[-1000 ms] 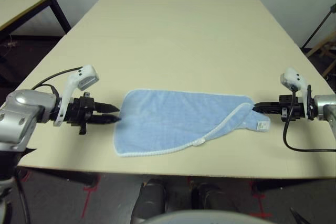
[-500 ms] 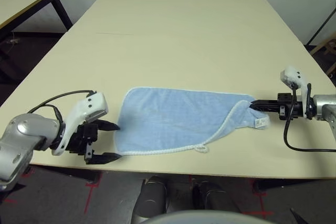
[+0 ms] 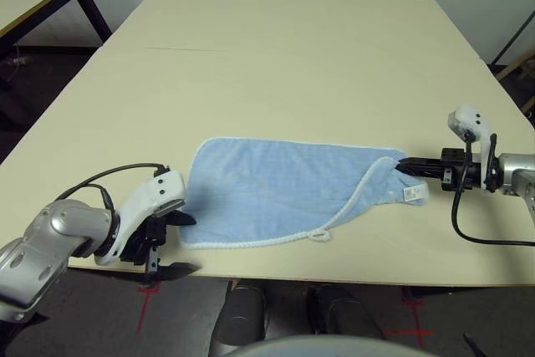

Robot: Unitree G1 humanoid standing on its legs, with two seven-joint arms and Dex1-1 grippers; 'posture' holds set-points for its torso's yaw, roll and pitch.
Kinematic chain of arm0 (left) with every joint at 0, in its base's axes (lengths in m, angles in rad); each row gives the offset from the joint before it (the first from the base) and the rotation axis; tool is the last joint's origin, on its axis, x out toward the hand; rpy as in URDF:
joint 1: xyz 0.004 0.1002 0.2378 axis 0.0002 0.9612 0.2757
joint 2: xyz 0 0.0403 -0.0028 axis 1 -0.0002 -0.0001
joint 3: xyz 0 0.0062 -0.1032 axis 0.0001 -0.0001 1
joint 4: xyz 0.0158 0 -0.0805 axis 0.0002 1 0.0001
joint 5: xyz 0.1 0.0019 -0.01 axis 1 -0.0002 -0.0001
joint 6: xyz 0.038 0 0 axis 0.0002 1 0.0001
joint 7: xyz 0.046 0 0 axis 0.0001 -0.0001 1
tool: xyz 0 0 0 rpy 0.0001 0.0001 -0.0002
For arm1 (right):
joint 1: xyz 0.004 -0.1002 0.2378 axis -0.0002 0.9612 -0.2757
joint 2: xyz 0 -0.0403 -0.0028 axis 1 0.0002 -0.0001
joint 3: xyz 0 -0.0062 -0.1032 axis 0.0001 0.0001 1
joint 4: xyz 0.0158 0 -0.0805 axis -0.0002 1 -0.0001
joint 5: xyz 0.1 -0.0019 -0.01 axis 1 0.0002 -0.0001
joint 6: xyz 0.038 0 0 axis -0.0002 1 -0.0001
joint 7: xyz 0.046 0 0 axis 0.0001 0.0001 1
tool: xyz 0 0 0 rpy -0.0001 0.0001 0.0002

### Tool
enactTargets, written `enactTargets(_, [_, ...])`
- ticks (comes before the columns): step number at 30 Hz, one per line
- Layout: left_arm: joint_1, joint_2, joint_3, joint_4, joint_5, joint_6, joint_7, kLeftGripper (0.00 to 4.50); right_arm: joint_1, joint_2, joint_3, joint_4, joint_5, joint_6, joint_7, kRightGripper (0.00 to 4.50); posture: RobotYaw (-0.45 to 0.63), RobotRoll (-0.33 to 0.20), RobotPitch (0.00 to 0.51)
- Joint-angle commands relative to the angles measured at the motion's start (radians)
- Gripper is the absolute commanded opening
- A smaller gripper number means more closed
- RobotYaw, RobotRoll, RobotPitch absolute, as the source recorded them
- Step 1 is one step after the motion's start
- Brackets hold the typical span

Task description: Fold the towel and set it aside.

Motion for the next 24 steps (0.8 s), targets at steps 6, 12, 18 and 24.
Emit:
enactTargets(6, [-0.022, -0.04, -0.098, 0.047, 0.06, 0.0, 0.032, 3.34, -0.004, 0.001, -0.017, -0.021, 0.024, 0.016, -0.01, 0.0, 0.12, 0.0, 0.146])
enactTargets(12, [-0.047, -0.071, -0.057, 0.011, -0.053, 0.088, 0.001, 3.34, 0.013, -0.005, -0.023, -0.035, 0.038, 0.027, -0.013, 0.0, 0.12, 0.0, 0.143])
enactTargets(18, [-0.067, -0.056, 0.084, -0.074, -0.358, 0.341, -0.077, 3.34, 0.027, -0.009, -0.025, -0.045, 0.046, 0.038, -0.014, 0.0, 0.12, 0.0, 0.148])
enactTargets(24, [-0.127, -0.038, 0.171, -0.07, -0.498, 0.447, -0.057, 3.34, 0.035, -0.012, -0.024, -0.045, 0.046, 0.042, -0.01, 0.0, 0.12, 0.0, 0.149])
